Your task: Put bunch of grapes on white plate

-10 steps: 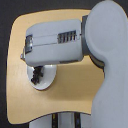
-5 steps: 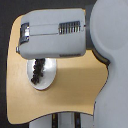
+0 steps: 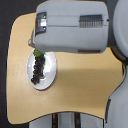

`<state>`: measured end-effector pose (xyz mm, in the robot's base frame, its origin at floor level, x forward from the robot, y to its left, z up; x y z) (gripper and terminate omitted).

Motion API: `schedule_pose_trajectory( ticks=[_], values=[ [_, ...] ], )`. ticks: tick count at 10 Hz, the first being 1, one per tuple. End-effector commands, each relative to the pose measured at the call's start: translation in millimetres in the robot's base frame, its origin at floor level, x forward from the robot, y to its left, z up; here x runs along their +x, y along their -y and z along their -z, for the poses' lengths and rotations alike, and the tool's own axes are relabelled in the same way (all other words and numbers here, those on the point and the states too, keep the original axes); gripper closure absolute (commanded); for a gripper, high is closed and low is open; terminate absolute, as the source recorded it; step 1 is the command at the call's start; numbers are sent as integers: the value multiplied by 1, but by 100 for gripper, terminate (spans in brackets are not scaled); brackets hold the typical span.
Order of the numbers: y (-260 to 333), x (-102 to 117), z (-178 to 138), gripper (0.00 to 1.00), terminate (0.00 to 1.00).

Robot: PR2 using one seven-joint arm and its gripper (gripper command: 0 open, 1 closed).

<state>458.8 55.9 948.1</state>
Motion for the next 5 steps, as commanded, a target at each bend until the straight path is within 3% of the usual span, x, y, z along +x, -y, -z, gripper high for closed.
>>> schedule_pose_trajectory(
  ticks=[1, 5],
  values=[
    [140, 11, -25, 0, 0],
    [230, 27, -48, 0, 0]
  ],
)
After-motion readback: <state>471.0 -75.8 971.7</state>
